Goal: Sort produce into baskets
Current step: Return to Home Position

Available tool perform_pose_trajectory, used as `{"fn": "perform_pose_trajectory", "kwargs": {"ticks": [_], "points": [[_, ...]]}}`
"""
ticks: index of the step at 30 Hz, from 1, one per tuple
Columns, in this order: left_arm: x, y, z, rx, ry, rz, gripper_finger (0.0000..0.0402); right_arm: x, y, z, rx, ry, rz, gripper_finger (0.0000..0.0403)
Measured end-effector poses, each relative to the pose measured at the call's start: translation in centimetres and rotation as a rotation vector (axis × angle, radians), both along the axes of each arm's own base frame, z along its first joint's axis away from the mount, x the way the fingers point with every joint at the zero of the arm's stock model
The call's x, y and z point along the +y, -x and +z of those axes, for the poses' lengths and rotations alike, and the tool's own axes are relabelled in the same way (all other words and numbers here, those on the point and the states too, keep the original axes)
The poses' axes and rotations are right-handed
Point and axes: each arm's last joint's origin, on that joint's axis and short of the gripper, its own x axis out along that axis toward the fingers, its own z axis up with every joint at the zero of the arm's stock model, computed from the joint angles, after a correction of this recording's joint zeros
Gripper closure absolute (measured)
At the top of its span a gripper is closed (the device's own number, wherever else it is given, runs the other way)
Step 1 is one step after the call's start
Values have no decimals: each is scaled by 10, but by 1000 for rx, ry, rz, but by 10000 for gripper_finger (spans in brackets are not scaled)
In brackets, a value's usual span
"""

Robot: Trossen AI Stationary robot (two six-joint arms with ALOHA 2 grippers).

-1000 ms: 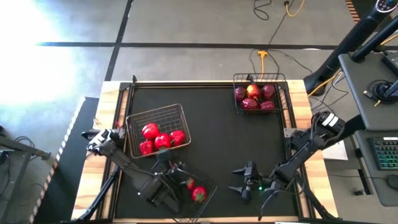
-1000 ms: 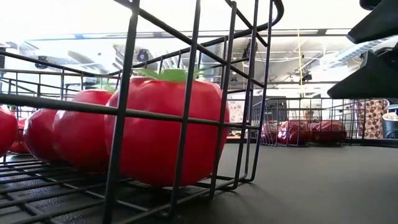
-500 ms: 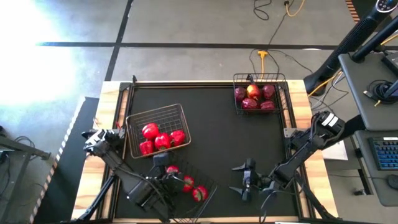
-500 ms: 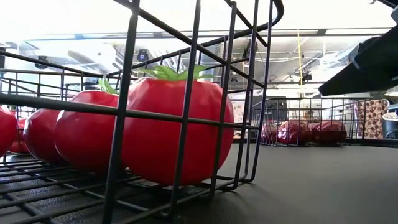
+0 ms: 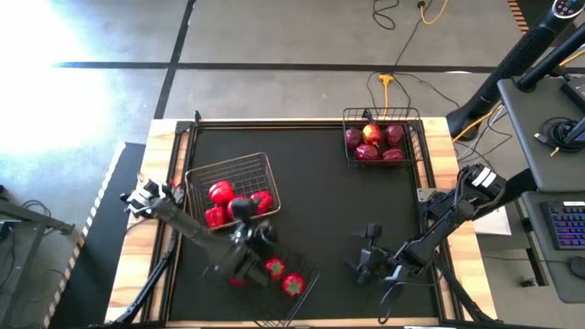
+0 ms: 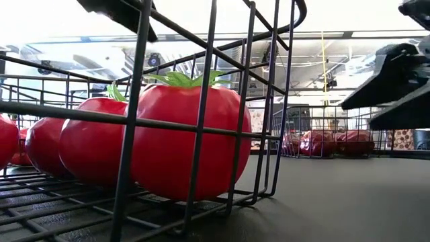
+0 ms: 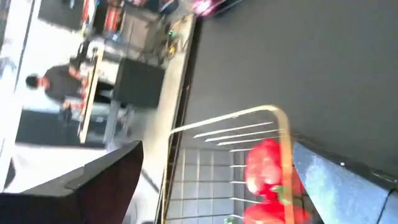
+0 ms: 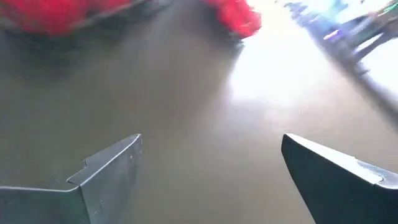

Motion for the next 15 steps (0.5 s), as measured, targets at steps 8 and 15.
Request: {"fn": "perform_pose_trajectory", "kwargs": {"ticks": [8, 15], "points": [[54, -4, -18, 105, 82, 208, 9, -21, -1, -3, -132, 391, -196, 25], [62, 0, -33, 224, 202, 295, 9, -44, -15, 5, -155, 557, -368, 25]]}}
